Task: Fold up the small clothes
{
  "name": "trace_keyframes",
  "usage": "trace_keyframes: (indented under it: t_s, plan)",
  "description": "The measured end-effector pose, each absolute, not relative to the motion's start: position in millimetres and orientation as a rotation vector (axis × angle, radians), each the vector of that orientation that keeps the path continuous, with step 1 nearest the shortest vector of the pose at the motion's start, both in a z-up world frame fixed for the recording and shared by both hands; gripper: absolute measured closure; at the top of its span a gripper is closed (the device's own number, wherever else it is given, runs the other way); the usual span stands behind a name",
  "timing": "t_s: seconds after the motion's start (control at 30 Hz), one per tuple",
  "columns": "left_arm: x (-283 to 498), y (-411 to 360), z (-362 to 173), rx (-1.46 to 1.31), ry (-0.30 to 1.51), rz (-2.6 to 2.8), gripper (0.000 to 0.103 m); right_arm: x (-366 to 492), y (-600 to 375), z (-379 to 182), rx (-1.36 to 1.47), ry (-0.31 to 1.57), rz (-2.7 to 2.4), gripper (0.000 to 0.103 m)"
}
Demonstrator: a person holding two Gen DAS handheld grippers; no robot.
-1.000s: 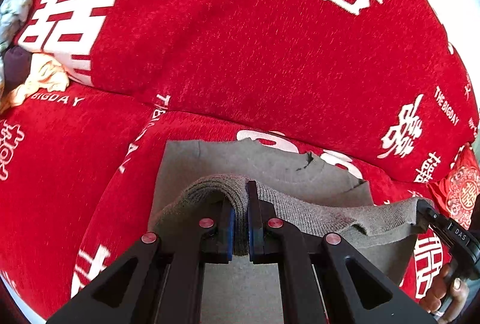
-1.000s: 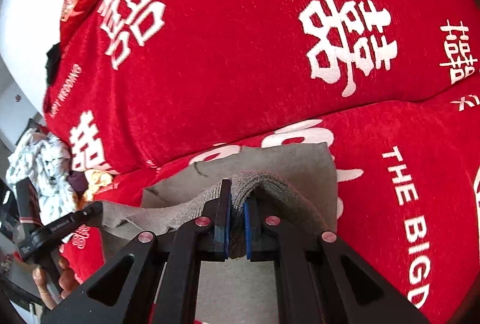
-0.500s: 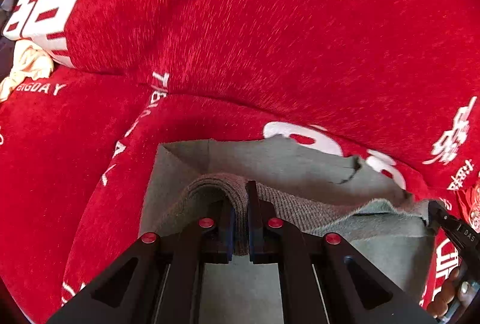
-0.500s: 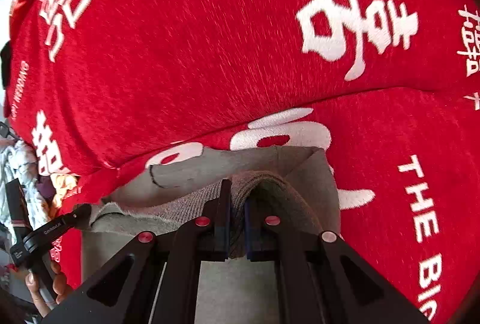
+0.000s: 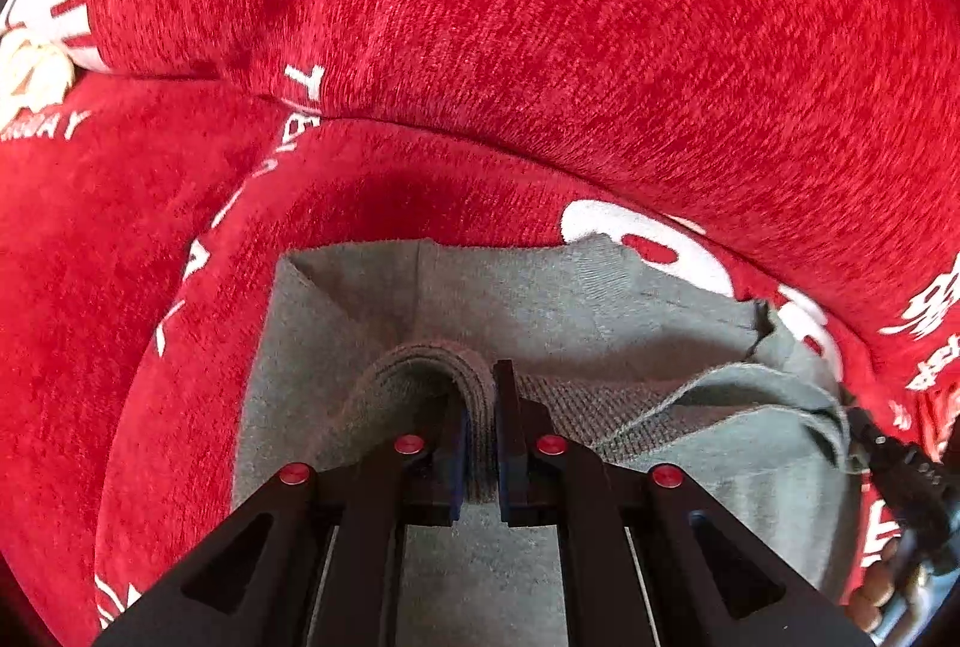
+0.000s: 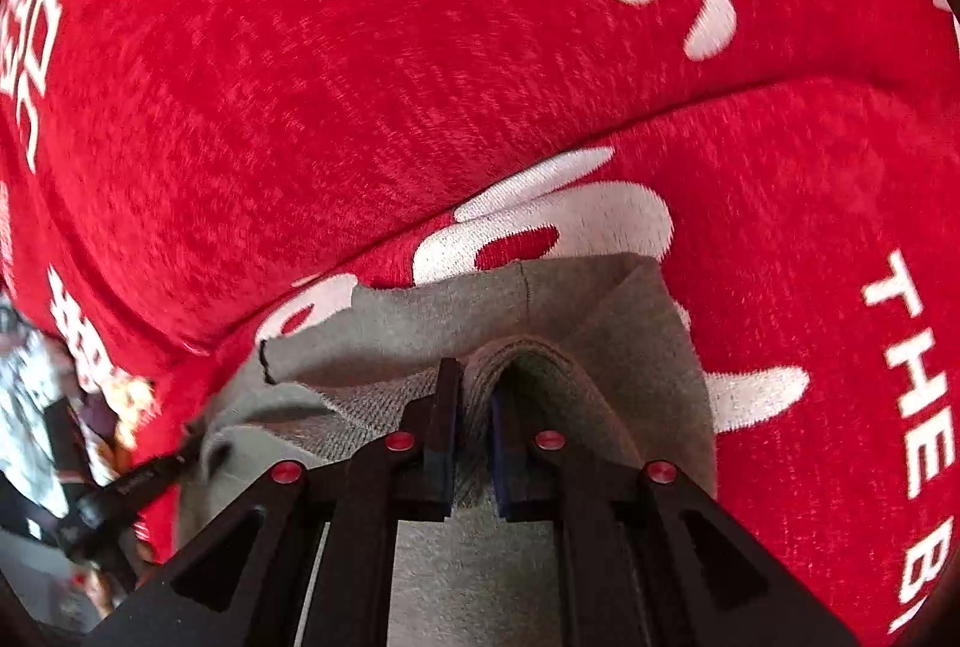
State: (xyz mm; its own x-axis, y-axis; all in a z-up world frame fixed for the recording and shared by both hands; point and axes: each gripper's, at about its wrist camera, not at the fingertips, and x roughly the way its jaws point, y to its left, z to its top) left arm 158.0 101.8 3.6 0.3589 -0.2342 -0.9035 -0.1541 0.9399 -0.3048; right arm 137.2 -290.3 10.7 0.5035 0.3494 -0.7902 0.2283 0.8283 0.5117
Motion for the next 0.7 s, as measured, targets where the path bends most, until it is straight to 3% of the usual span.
trace_keyframes:
  t_s: [0.07, 0.13, 0.2, 0.23, 0.37, 0.57, 0.7]
  plan:
    - [157, 111, 8, -0.426, 1.219, -0.082, 0.095, 135, -292, 14, 0.620, 1.052, 0.084, 0.089]
    - [158, 119, 11, -0.500, 1.231, -0.113, 0.095, 131, -295, 20, 0.608, 1.032, 0.072, 0.077]
    - [160, 123, 12, -0.532, 1.240, -0.133, 0.095, 126, -300, 28, 0.618, 0.988, 0.051, 0.035]
    - [160, 124, 13, -0.530, 1.245, -0.127, 0.095, 124, -303, 32, 0.631, 0.963, 0.047, 0.031]
    - [146, 123, 25, -0.504, 1.207, -0.097, 0.095, 116, -301, 48, 0.579, 0.940, 0.059, 0.031]
    - [112, 105, 54, -0.327, 1.056, -0.157, 0.095, 103, -253, 61, 0.144, 0.952, 0.094, 0.031]
    - [133, 93, 65, -0.262, 1.087, -0.183, 0.095, 113, -208, 50, -0.065, 0.981, 0.142, 0.031]
